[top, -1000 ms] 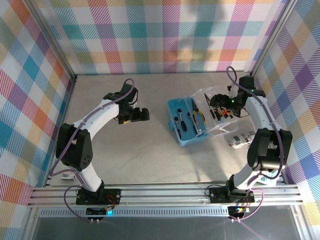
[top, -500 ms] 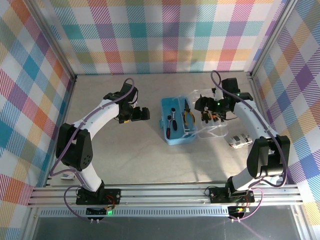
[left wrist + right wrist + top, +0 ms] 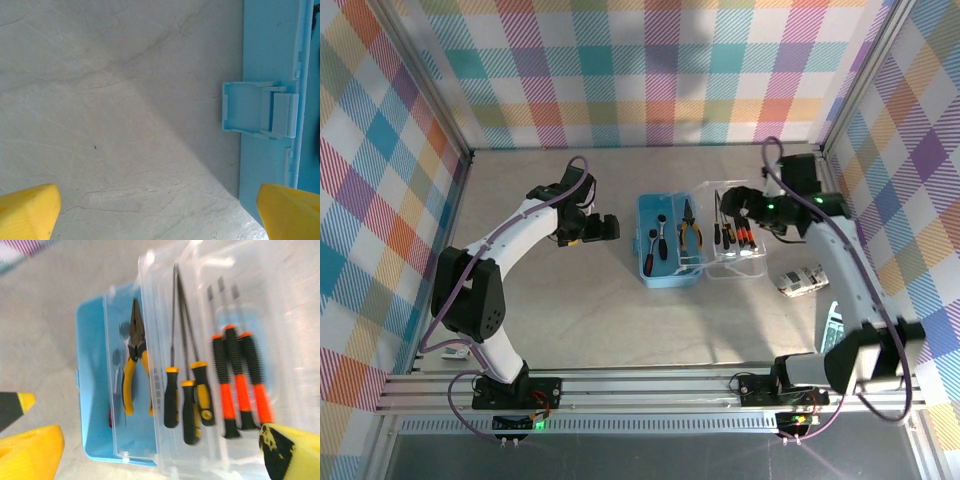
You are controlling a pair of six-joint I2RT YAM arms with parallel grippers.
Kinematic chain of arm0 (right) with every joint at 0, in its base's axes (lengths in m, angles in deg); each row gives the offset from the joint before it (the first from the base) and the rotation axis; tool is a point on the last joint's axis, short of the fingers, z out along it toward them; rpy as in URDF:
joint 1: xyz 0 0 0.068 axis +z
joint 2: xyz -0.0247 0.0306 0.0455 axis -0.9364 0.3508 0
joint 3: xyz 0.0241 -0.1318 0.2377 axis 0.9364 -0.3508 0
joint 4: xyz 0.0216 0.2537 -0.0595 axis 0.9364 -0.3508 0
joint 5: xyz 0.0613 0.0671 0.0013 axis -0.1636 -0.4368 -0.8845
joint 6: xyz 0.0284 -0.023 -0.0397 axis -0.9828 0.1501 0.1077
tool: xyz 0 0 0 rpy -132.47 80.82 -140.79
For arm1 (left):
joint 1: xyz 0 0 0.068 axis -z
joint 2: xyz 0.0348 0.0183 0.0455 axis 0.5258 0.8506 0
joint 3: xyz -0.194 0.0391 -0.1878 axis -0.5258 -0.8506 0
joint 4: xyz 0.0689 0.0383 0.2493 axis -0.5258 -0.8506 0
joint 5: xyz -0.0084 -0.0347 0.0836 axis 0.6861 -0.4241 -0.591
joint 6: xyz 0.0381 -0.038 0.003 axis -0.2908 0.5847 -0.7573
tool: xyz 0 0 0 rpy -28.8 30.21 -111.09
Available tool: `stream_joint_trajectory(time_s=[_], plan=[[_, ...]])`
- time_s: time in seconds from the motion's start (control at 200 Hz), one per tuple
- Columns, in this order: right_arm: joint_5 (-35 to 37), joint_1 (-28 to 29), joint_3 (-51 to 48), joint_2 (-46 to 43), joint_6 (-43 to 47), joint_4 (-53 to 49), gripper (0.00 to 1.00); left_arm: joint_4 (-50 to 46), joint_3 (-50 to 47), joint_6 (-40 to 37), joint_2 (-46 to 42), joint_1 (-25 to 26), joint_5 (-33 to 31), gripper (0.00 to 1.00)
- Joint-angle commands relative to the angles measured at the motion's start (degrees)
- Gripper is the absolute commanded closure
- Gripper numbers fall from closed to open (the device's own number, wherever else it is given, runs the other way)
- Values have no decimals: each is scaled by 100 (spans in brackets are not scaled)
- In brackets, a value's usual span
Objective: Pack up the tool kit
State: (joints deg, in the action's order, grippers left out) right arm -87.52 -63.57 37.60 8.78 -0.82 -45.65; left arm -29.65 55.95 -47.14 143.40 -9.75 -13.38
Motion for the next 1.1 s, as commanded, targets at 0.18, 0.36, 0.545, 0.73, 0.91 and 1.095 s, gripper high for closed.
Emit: stream_joint_trajectory(time_s=[0.18, 0.36, 0.545, 0.73, 0.91, 1.095], plan=[[401, -732, -2271, -1989, -1119, -344, 22, 117, -62, -83, 54, 13, 239, 0], [509, -880, -3251, -2583, -1600, -167, 43, 161, 5, -159, 203, 17, 365, 0], [395, -888, -3773, -2314, -1823, 417, 48, 219, 73, -209, 334, 17, 456, 0], [297, -889, -3928, -1682, -1950, 1271, 50, 266, 112, -222, 463, 17, 530, 0], [400, -892, -3800, -1071, -2027, 1808, 55, 266, 122, -227, 521, 17, 538, 0], [635, -888, -3797, -629, -2107, 2074, 64, 223, 186, -235, 551, 17, 519, 0]])
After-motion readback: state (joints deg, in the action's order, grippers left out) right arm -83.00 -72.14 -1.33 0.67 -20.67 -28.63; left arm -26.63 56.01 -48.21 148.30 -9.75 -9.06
